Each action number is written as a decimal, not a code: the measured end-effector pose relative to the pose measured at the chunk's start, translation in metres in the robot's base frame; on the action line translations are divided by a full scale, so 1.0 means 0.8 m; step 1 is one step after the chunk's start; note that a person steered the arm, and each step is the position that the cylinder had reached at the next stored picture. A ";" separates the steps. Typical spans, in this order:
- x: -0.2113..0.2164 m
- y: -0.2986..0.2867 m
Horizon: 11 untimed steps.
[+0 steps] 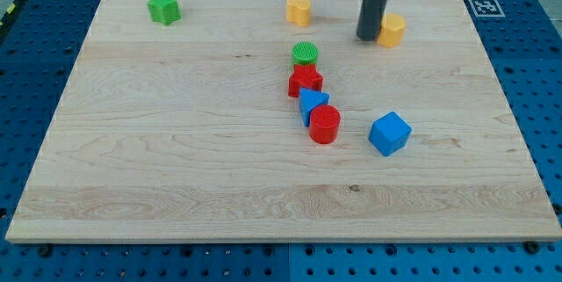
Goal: Move the green circle to the right side
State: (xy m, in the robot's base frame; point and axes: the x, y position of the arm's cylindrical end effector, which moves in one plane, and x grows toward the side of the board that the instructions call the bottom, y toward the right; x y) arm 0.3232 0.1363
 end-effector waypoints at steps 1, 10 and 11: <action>0.031 0.023; 0.070 -0.147; 0.070 -0.064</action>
